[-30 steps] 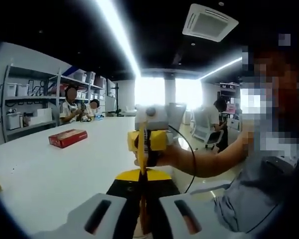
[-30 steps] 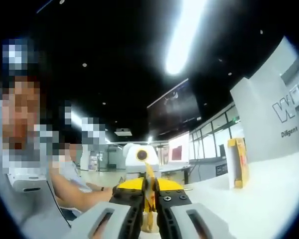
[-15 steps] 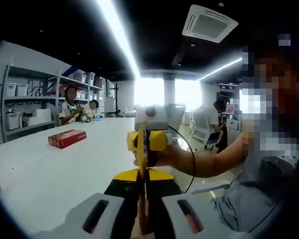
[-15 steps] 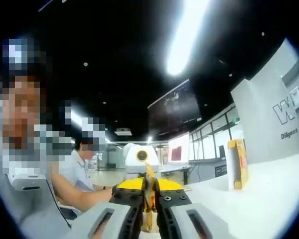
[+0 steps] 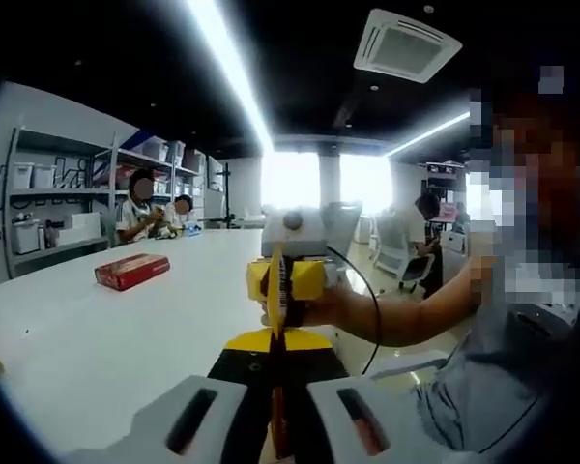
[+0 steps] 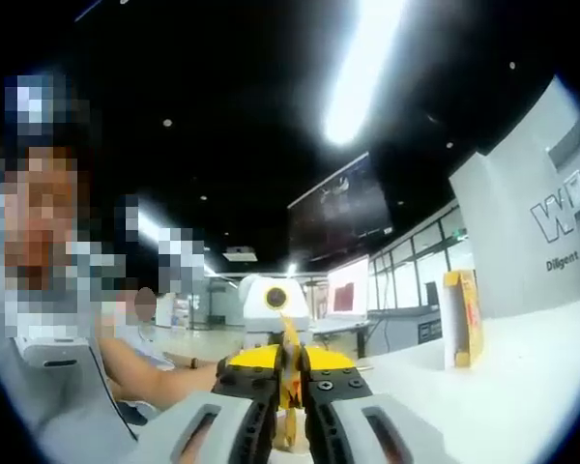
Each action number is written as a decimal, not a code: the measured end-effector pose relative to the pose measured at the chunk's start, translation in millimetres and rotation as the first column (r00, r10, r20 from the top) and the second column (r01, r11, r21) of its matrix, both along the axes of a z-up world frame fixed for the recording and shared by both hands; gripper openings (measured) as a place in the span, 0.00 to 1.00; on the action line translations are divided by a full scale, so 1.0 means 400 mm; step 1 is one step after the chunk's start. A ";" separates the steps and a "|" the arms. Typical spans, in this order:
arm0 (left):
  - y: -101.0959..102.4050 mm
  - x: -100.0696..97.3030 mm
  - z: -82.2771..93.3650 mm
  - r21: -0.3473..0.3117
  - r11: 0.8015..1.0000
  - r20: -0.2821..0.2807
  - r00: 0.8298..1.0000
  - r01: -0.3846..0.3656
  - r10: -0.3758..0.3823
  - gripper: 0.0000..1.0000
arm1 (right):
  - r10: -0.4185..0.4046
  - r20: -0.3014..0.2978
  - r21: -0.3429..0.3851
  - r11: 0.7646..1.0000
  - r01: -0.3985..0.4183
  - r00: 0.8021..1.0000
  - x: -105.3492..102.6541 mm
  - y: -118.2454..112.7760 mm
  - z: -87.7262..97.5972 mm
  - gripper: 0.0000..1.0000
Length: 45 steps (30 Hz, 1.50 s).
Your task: Tear open the coffee pouch, take out the coffee, and pour the coffee from the pouch into the cup
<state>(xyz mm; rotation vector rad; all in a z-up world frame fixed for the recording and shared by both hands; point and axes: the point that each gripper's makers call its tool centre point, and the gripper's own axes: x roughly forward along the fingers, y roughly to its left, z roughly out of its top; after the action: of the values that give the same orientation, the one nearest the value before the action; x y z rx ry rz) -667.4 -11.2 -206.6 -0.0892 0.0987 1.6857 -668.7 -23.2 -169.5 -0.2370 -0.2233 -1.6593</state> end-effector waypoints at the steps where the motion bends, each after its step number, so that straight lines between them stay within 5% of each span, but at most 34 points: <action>1: 0.000 -0.002 0.000 -0.002 1.000 -0.003 1.000 -0.001 0.001 0.02 | 0.000 0.000 -0.008 1.000 0.000 1.000 0.000 0.002 0.004 0.10; 12: 0.007 -0.001 0.005 0.012 1.000 0.001 1.000 -0.008 0.008 0.12 | -0.018 -0.015 -0.014 1.000 0.018 1.000 -0.005 0.018 0.016 0.08; 25: 0.008 -0.001 0.025 0.013 1.000 -0.070 0.998 -0.010 0.011 0.02 | -0.006 -0.012 -0.029 1.000 0.005 1.000 -0.004 0.015 0.022 0.09; 37: 0.014 0.001 0.014 0.005 1.000 -0.044 0.999 0.008 -0.008 0.14 | -0.013 -0.012 -0.014 1.000 0.013 1.000 -0.007 0.016 0.014 0.08; 45: 0.014 -0.001 0.033 0.021 1.000 -0.044 0.999 0.003 -0.002 0.07 | -0.014 -0.016 -0.015 1.000 0.013 1.000 -0.007 0.016 0.017 0.08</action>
<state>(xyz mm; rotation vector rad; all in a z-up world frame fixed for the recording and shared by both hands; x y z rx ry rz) -668.0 -5.8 -193.3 -0.0363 0.1146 1.6857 -671.5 -16.7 -162.8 -0.2629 -0.2224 -1.6691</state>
